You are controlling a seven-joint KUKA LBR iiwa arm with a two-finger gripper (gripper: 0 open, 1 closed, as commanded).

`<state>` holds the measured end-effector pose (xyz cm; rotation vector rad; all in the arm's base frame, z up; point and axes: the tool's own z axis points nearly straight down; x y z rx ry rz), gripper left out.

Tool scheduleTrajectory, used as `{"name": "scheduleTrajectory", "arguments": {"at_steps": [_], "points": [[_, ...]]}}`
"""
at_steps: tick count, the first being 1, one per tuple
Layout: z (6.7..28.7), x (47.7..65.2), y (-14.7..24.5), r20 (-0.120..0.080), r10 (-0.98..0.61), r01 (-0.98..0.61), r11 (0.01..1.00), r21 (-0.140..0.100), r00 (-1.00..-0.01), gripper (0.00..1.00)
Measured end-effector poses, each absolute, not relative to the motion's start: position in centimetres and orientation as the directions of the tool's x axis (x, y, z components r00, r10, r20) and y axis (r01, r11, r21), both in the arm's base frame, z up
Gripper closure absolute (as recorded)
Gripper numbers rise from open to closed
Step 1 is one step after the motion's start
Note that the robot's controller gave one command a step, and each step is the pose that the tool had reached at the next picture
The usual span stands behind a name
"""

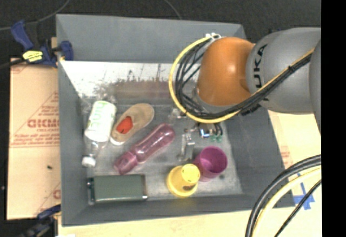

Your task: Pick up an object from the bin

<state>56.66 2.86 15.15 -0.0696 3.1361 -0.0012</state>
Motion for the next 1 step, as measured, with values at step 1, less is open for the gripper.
{"name": "scheduleTrajectory", "arguments": {"at_steps": [1], "points": [[11.52,56.29,8.63,-0.008,-0.232,-0.232,0.973,-0.001,-0.973,0.0]]}}
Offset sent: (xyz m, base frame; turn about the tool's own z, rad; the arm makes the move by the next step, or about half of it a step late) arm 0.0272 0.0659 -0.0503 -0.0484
